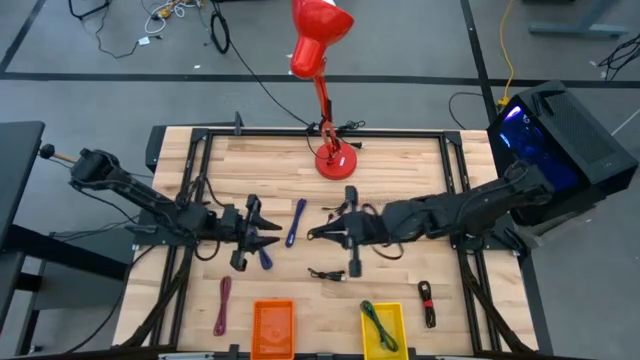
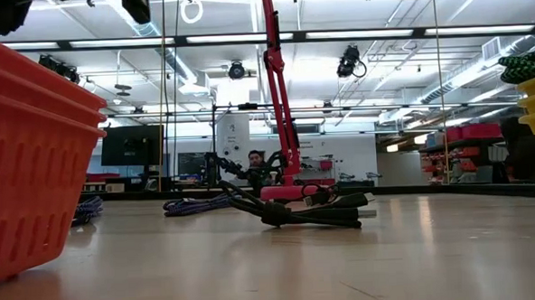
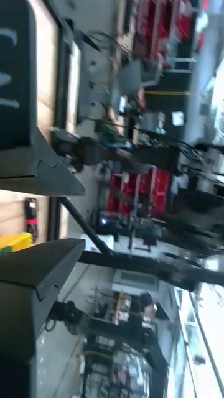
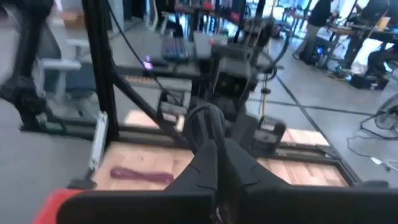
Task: Pick & Place USB Port
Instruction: Put the black charger cable into the orange bin
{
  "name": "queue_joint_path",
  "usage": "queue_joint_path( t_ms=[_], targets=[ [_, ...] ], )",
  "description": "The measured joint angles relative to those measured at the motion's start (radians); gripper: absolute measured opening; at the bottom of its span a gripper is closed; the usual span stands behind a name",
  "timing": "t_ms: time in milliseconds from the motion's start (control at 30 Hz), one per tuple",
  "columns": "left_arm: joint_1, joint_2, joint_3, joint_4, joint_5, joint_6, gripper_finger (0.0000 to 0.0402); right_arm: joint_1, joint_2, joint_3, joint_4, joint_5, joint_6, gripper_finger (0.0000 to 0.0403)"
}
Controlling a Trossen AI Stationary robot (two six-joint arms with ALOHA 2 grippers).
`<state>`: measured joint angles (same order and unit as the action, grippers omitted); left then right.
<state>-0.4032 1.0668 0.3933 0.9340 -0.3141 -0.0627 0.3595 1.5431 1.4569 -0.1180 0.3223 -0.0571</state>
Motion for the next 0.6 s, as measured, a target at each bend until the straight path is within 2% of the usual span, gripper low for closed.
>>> queue_joint_path(
  t_ms=[367, 500, 600],
  targets=[
    [0.060, 0.221, 0.165, 0.004, 0.116, 0.052, 0.0126, -0.002, 0.078, 0.000, 0.108, -0.053, -0.004, 0.0000],
    [0.059, 0.256, 0.211, -0.021, 0.123, 0.099, 0.0126, -0.003, 0.078, 0.000, 0.098, -0.054, -0.003, 0.0000],
    [0.059, 0.255, 0.224, -0.018, 0.170, 0.100, 0.0126, -0.003, 0.078, 0.000, 0.092, -0.053, 0.006, 0.0000]
  ],
)
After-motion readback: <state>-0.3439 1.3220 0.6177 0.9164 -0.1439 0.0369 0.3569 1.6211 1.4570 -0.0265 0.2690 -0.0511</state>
